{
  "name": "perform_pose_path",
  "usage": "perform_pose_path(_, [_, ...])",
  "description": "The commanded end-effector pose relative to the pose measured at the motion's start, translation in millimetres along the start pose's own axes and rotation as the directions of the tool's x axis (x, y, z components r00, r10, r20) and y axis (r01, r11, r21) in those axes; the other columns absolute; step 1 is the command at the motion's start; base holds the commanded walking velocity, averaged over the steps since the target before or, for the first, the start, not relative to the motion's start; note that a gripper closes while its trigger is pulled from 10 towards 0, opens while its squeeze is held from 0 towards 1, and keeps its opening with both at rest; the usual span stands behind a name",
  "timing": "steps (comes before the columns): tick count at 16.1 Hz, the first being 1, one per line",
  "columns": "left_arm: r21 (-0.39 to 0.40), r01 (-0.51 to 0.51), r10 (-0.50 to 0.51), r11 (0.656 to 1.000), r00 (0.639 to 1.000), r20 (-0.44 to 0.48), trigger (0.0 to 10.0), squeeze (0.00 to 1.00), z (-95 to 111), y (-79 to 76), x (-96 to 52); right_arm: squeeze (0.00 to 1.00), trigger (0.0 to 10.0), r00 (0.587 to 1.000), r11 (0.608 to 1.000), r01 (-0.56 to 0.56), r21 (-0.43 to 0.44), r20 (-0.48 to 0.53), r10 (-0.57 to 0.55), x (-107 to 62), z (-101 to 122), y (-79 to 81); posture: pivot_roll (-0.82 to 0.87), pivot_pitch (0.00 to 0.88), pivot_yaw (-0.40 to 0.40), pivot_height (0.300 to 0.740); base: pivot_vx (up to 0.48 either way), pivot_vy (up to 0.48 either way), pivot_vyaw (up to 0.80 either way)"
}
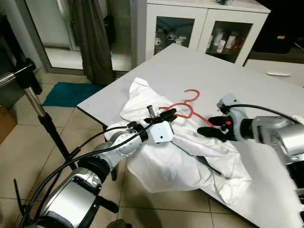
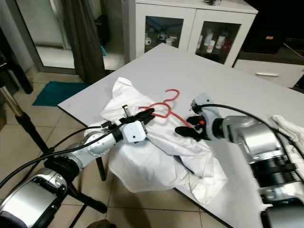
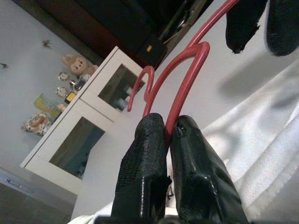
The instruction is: Hang hanger
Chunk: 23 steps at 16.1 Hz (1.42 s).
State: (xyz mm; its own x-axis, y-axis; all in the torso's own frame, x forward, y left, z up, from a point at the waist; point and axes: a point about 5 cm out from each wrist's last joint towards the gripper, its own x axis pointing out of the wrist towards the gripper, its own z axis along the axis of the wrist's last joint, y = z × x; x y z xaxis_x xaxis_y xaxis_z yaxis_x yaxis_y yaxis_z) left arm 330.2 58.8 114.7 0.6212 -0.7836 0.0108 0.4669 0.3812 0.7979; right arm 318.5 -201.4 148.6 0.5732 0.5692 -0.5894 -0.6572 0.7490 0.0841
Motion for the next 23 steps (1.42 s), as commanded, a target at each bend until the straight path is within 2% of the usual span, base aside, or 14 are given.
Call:
perform_pose_path(1, [0.008,-0.057,0.056,0.998,0.997,0.059,10.0,0.0,11,9.4,6.8,0.0,0.0,1.0,0.998,0.025,0.063,-0.003,-0.025,2.1,-8,-2.6,0.01,0.0,-0.04,0.723,0.0,0.0,0.0])
perform_pose_path(3, [0.01,-0.062,0.061,0.998,0.996,0.059,10.0,0.0,10,10.3,6.0,0.0,0.0,0.998,0.991,0.056,0.119,0.024,-0.06,5.3,-8,-6.0,0.01,0.0,-0.041,0.723,0.0,0.0,0.0])
perform_pose_path(4, [0.013,-0.066,0.065,0.998,0.996,0.057,10.0,0.0,10,10.7,5.1,0.0,0.0,0.992,0.981,0.111,0.161,0.046,-0.12,5.4,-7,-13.7,0.01,0.0,-0.04,0.723,0.0,0.0,0.0])
perform_pose_path(7, [0.015,-0.067,0.066,0.998,0.996,0.056,10.0,0.0,9,10.9,4.8,0.0,0.0,0.983,0.971,0.154,0.184,0.067,-0.168,4.1,-6,-19.4,0.01,0.0,-0.039,0.723,0.0,0.0,0.0])
perform_pose_path(9, [0.028,-0.076,0.075,0.997,0.996,0.054,10.0,0.0,9,12.9,5.9,0.0,0.2,0.96,0.947,0.225,0.231,0.117,-0.256,2.0,-4,-26.6,0.01,0.0,-0.033,0.723,0.0,0.0,0.0])
perform_pose_path(11, [0.032,-0.078,0.076,0.996,0.996,0.054,10.0,0.0,10,13.1,6.7,0.0,0.5,0.959,0.948,0.224,0.226,0.12,-0.255,2.7,-5,-24.7,0.01,0.0,-0.032,0.723,0.0,0.0,0.0])
perform_pose_path(12, [0.031,-0.084,0.083,0.996,0.995,0.051,10.0,0.0,10,14.0,7.7,0.0,1.9,0.961,0.952,0.216,0.219,0.124,-0.247,3.5,-6,-22.9,0.0,0.0,-0.029,0.723,0.0,0.0,0.0])
perform_pose_path(14, [0.024,-0.097,0.096,0.995,0.994,0.047,10.0,0.0,10,15.6,8.4,0.0,2.2,0.962,0.954,0.209,0.214,0.13,-0.24,3.2,-5,-21.7,0.0,0.0,-0.028,0.723,0.0,0.0,0.0])
perform_pose_path(15, [0.0,-0.163,0.163,0.987,0.985,0.055,10.0,1.0,11,25.3,8.2,0.0,2.0,0.962,0.961,0.197,0.194,0.149,-0.228,1.7,-2,-19.3,0.01,0.0,-0.03,0.723,0.0,0.0,0.0])
perform_pose_path(17, [0.006,-0.266,0.265,0.964,0.963,0.044,10.0,1.0,11,39.5,7.6,0.0,2.1,0.963,0.969,0.181,0.166,0.169,-0.209,0.4,2,-15.1,0.01,0.0,-0.031,0.723,0.0,0.0,0.0])
perform_pose_path(18, [-0.048,-0.343,0.343,0.938,0.939,-0.001,10.0,0.0,7,49.7,6.7,0.0,2.5,0.961,0.972,0.19,0.142,0.175,-0.213,-0.1,3,-13.8,0.01,0.0,-0.032,0.723,0.0,0.0,0.0])
perform_pose_path(19, [-0.146,-0.412,0.408,0.899,0.911,-0.06,10.0,0.0,1,59.4,4.8,0.0,2.7,0.956,0.972,0.202,0.118,0.192,-0.222,-0.4,4,-12.6,0.01,0.0,-0.033,0.723,0.0,0.0,0.0])
perform_pose_path(22, [-0.225,-0.439,0.431,0.87,0.898,-0.085,10.0,0.0,-2,62.2,2.7,0.0,2.8,0.943,0.969,0.219,0.116,0.229,-0.24,-0.4,6,-9.0,0.01,0.0,-0.033,0.723,0.0,0.0,0.0])
perform_pose_path(23, [-0.236,-0.437,0.428,0.868,0.899,-0.09,10.0,0.0,-2,60.4,2.9,0.0,2.7,0.932,0.968,0.241,0.063,0.263,-0.249,-1.6,9,-7.8,0.01,0.0,-0.033,0.723,0.0,0.0,0.0])
